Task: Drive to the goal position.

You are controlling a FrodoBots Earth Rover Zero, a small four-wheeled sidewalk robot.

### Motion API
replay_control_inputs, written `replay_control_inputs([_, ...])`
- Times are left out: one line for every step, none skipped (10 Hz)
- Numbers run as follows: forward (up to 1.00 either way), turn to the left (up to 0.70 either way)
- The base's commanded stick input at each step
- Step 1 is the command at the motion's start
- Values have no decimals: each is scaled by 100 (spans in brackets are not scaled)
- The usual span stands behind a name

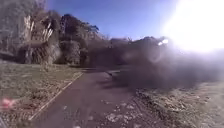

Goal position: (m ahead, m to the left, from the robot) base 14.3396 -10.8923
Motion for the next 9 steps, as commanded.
replay_control_inputs([60, 0])
replay_control_inputs([60, 0])
replay_control_inputs([60, 0])
replay_control_inputs([60, 0])
replay_control_inputs([60, 0])
replay_control_inputs([60, 0])
replay_control_inputs([60, 0])
replay_control_inputs([60, 0])
replay_control_inputs([60, 0])
